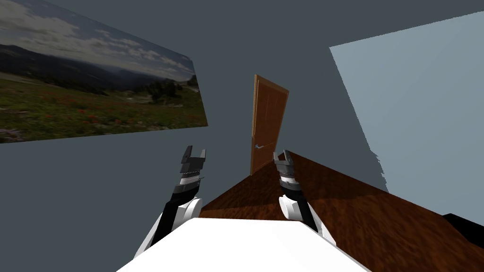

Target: Pull the door open

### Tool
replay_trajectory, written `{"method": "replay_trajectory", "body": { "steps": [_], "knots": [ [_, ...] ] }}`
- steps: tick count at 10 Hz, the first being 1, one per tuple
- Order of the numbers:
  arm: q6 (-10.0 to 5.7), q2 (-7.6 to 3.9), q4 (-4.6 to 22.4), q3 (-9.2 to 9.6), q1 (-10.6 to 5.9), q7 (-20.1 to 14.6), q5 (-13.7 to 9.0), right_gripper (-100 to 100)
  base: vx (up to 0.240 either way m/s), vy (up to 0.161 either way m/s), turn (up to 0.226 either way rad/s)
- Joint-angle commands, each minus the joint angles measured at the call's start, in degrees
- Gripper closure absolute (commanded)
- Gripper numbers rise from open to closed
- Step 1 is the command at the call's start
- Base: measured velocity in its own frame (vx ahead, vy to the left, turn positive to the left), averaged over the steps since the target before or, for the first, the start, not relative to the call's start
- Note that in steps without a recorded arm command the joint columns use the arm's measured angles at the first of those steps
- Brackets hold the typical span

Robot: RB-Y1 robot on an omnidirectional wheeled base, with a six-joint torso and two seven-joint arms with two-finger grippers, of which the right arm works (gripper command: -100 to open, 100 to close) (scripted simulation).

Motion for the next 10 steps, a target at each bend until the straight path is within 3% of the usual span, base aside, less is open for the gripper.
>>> {"method": "replay_trajectory", "body": {
  "steps": [1,4,10],
  "knots": [
    [-0.34,-0.25,2.3,0.23,-0.72,-0.16,0.07,-100,0.036,-0.048,0.051],
    [-1.01,-0.84,6.53,0.51,-2.17,-0.55,0.1,-100,0.067,-0.072,0.09],
    [-2.74,-2.33,17.49,1.21,-5.94,-1.57,0.17,-100,0.064,-0.079,0.089]
  ]
}}
